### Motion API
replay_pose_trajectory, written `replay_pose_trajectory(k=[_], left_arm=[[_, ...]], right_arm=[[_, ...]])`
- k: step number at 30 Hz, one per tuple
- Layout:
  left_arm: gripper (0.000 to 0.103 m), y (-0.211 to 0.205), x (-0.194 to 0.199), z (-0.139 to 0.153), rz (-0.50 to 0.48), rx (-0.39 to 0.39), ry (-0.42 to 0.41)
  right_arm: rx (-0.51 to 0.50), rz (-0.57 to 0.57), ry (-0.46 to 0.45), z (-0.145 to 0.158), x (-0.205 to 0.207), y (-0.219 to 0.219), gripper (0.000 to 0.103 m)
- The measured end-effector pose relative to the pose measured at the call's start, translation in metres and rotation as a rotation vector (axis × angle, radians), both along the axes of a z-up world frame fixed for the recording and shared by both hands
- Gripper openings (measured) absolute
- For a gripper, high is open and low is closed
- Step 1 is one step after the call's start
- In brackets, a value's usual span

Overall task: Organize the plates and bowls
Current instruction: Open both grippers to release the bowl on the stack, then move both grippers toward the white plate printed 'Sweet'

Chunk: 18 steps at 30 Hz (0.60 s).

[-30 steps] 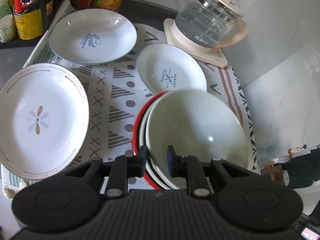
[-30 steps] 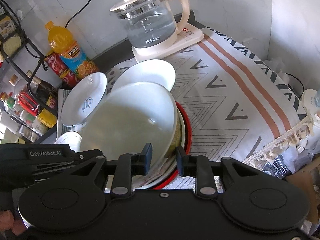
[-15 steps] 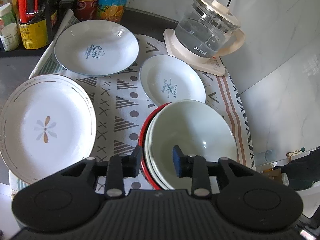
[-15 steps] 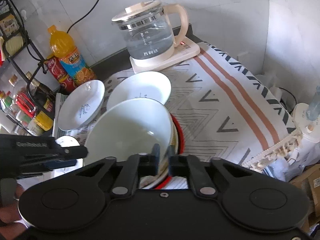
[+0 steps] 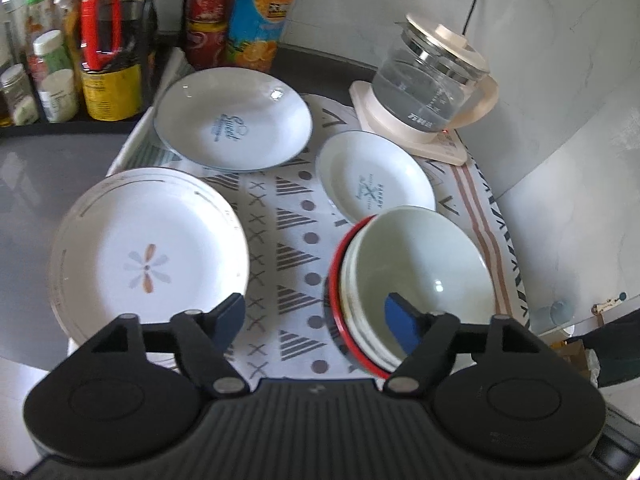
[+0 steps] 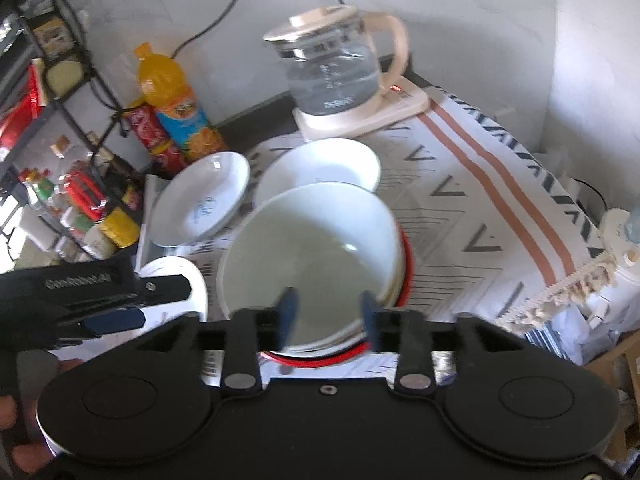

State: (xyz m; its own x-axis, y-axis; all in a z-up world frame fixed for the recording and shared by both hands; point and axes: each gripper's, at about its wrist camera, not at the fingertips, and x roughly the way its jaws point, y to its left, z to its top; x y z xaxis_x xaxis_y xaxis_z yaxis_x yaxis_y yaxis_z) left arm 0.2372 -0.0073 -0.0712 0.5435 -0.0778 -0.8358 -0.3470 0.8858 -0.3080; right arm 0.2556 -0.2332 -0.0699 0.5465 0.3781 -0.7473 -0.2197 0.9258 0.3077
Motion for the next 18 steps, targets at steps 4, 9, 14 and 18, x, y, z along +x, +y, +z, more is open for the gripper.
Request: replay_pose_trajectory(k=[4,9,14,18], left_arm=[[0.08,0.013,-0.01,-0.001,0.034,-0.004,0.01],[0.087,0.032,-0.022,-0.002,0.062,-0.005,0.017],[0.089,0.049,-0.029,0.0,0.111,0.008,0.024],[0.089,0.063,-0.029,0.0,0.153,0.007,0.03]], right_arm=[[0.009,0.05,-0.017,0.005,-0.002,0.016,0.063],[0.022,0.109,-0.03,0.009,-0.003,0.036,0.075],[0.026,0.159,-0.029,0.01,0.002,0.057,0.085],[0.037,0.193,-0.028,0.012,0.007,0.07,0.091]])
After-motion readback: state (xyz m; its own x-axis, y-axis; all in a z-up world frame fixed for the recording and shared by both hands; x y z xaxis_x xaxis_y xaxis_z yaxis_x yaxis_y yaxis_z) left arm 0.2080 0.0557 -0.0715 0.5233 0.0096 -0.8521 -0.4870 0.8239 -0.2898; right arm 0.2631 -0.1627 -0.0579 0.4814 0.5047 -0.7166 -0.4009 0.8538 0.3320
